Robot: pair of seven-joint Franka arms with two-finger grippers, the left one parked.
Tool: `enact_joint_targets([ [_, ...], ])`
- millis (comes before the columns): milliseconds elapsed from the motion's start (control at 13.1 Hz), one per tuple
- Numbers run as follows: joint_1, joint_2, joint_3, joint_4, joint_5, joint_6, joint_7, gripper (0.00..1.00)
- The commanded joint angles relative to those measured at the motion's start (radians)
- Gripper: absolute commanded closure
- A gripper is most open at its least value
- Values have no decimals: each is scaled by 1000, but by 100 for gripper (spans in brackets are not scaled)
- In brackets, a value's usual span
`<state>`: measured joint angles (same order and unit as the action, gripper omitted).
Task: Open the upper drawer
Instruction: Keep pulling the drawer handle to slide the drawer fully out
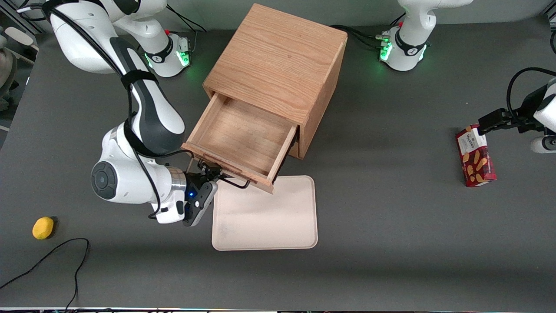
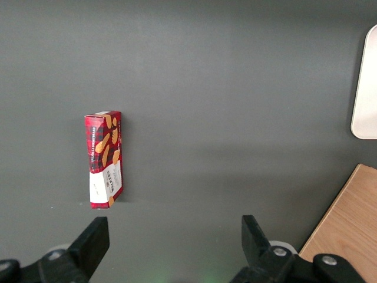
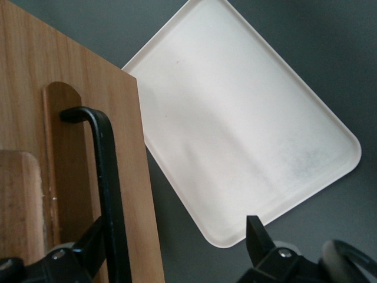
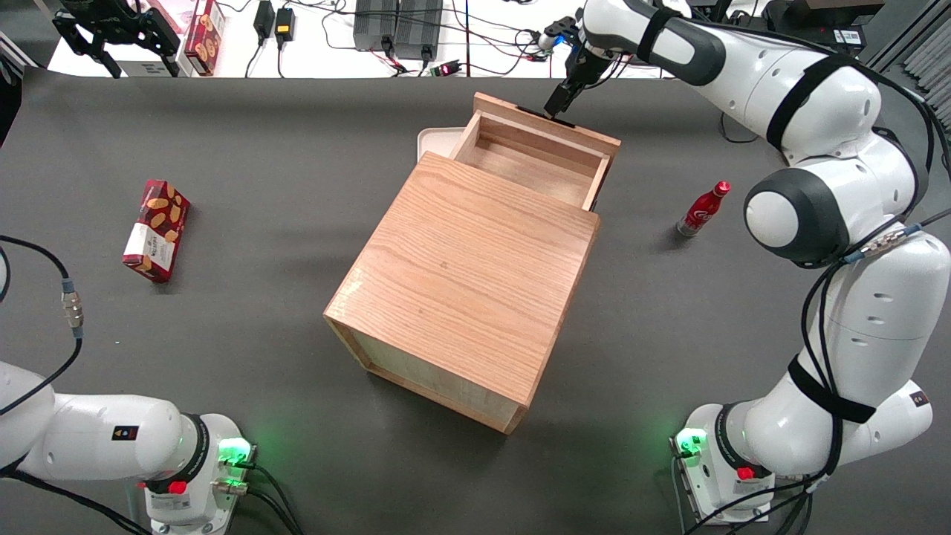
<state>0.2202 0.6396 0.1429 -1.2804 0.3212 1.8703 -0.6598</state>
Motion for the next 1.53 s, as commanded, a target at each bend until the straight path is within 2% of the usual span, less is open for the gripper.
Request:
enact_joint_targets([
  [0,-10,31,3,41,-1,12,-23,0],
  [688,-10,57,3,46,2,101,-18,0],
  [1453,-33,65,4,75,6,118,-46,0],
])
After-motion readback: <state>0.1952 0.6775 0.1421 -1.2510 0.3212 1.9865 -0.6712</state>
